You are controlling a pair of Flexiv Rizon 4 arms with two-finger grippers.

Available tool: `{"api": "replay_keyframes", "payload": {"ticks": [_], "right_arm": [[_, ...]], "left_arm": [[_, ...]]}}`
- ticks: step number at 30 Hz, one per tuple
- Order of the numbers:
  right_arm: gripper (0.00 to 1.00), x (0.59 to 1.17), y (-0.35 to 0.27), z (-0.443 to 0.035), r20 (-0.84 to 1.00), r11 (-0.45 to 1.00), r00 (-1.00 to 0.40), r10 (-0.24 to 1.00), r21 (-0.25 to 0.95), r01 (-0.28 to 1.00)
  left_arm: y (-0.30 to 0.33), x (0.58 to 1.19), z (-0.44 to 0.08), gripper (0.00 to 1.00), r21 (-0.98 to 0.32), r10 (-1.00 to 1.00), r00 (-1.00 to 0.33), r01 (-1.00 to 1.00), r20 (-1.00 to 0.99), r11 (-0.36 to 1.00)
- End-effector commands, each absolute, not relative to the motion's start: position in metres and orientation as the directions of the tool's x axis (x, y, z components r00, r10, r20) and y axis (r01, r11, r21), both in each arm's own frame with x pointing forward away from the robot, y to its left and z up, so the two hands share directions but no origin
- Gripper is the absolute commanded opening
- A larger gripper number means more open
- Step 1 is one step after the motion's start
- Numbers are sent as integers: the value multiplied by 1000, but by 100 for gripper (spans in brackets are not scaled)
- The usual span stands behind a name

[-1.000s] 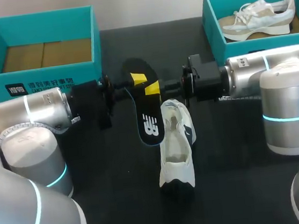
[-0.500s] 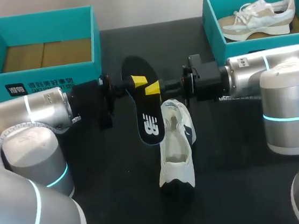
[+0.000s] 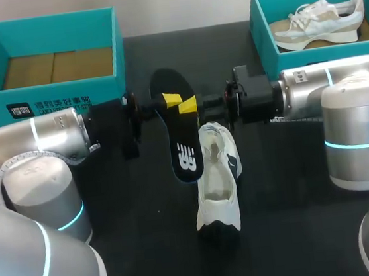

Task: Take the shoe out of the shoebox, open the shoe tongue, remove and reinsert the insole, then place the shoe into the shoebox

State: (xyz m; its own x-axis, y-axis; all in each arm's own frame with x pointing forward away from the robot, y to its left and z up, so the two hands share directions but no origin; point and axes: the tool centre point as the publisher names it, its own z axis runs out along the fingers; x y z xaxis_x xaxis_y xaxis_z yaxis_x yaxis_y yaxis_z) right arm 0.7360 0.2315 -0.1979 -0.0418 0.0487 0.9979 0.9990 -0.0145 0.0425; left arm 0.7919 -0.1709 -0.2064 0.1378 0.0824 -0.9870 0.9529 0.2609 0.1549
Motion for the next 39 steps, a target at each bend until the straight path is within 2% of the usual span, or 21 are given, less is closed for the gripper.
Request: {"api": "replay_keyframes", "payload": {"ticks": [1,12,19,22,36,38,39], "right_arm": [[100,734,227,-198,996,-3,-85,38,85,996],[100,738,196,-199,961,110,-236,146,221,969],[100,741,180,-203,912,139,-314,264,286,948],[100,741,173,-200,886,113,-295,358,272,956],[100,741,173,-200,886,113,-295,358,272,956],[100,743,167,-200,845,148,-370,387,338,929],[100,742,163,-200,810,208,-453,372,403,891]], "left_arm": [[-166,788,-206,0,152,91,132,954,-987,260],[-149,764,-193,0,136,100,117,968,-988,212],[-135,750,-187,0,142,110,124,974,-986,177],[-131,744,-180,0,142,100,128,978,-987,156],[-127,706,-150,0,149,154,139,987,-978,58],[-127,702,-147,0,144,162,135,989,-978,46],[-127,699,-145,0,141,164,132,989,-978,42]]}}
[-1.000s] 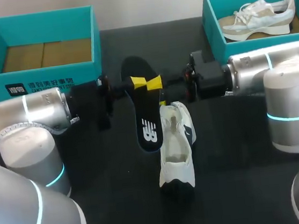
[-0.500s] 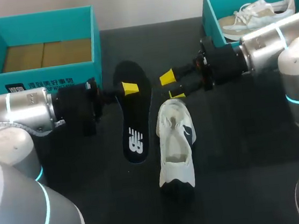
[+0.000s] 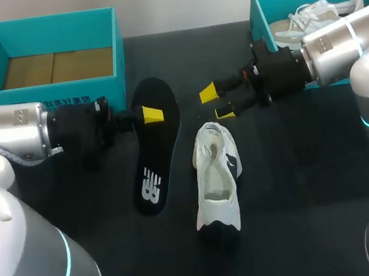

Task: Take the shoe out of the shoebox, open the shoe tongue, remove and reinsert the insole, then place the shoe into the shoebox

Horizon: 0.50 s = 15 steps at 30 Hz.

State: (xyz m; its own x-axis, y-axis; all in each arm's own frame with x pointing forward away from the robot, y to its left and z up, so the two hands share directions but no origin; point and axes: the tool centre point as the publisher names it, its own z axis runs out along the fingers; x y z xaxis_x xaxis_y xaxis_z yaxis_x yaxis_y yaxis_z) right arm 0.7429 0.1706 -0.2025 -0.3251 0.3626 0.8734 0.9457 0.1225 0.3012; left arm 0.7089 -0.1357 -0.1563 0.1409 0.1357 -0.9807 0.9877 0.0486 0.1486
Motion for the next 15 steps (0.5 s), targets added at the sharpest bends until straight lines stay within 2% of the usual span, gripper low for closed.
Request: {"api": "replay_keyframes", "payload": {"ticks": [1,6,10,15], "right_arm": [[100,741,158,-201,790,220,-482,380,429,876],[100,736,146,-208,688,353,-599,409,486,799],[100,736,144,-219,664,460,-610,432,419,783],[100,736,144,-219,664,460,-610,432,419,783]], "left_arm": [[-127,696,-143,0,140,165,132,989,-977,38],[-130,685,-138,0,135,167,128,990,-978,29],[-133,678,-136,0,113,164,107,993,-981,28],[-133,677,-135,0,107,166,101,994,-981,26]]}}
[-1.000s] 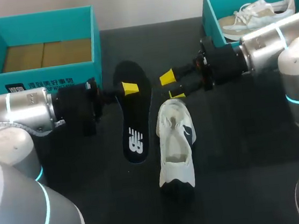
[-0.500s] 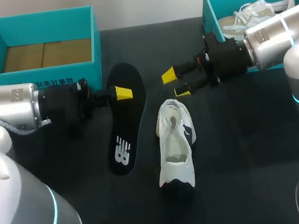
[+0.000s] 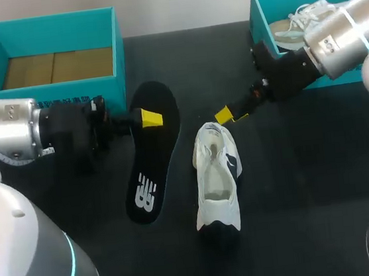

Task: Take the shoe out of the shoebox, open the shoe tongue, remove and reinsert the insole, then place the shoe into the shoebox

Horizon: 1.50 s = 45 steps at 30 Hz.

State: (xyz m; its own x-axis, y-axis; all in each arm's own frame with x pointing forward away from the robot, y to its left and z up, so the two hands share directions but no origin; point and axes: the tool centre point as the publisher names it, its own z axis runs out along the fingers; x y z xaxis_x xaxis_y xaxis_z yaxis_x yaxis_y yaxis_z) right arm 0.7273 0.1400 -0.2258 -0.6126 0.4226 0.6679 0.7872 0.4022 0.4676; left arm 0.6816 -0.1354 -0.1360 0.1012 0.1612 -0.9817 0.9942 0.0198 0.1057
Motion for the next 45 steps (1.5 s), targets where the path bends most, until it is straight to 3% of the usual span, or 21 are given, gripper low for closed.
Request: {"api": "replay_keyframes", "payload": {"ticks": [1,11,21,27,45], "right_arm": [[100,736,144,-219,664,460,-610,432,419,783],[100,736,144,-219,664,460,-610,432,419,783],[100,709,130,-236,422,590,-812,404,558,584],[100,704,131,-255,414,626,-817,402,527,575],[100,704,131,-255,414,626,-817,402,527,575]], "left_arm": [[-133,677,-135,0,107,166,101,994,-981,26],[-136,675,-130,0,106,150,103,994,-983,6],[-138,657,-122,0,28,108,34,998,-994,-58],[-136,638,-126,0,-38,122,-31,998,-992,-56],[-133,631,-128,0,-35,140,-26,997,-990,-67]]}}
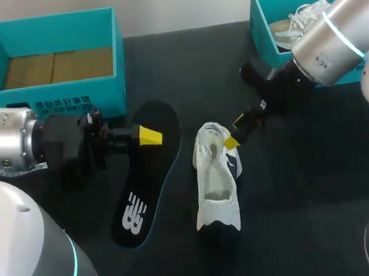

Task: Take the shoe out of the shoebox, open the shoe tongue, remove and reinsert the insole, then place the shoe into the shoebox

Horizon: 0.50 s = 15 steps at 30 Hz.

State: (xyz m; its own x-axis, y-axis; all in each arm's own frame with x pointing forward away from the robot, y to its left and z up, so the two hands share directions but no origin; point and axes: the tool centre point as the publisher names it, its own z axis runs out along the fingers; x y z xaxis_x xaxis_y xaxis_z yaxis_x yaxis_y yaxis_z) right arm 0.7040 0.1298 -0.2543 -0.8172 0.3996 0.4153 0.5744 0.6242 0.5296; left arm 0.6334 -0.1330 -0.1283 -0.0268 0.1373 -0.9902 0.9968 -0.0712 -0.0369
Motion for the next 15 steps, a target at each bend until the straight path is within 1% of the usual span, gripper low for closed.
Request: {"api": "replay_keyframes", "payload": {"ticks": [1,3,5,10,15], "right_arm": [[100,704,131,-255,414,626,-817,402,527,575],[100,704,131,-255,414,626,-817,402,527,575],[100,702,131,-258,376,650,-852,364,553,522],[100,694,129,-264,277,699,-911,306,584,413],[100,688,125,-272,212,739,-937,278,576,350]], "left_arm": [[-133,631,-128,0,-35,140,-26,997,-990,-67],[-138,627,-126,0,-12,143,2,995,-990,-99],[-141,624,-125,0,-14,125,1,993,-992,-120],[-141,614,-126,0,-15,119,0,992,-993,-127],[-140,600,-126,0,-24,110,-11,992,-994,-122]]}}
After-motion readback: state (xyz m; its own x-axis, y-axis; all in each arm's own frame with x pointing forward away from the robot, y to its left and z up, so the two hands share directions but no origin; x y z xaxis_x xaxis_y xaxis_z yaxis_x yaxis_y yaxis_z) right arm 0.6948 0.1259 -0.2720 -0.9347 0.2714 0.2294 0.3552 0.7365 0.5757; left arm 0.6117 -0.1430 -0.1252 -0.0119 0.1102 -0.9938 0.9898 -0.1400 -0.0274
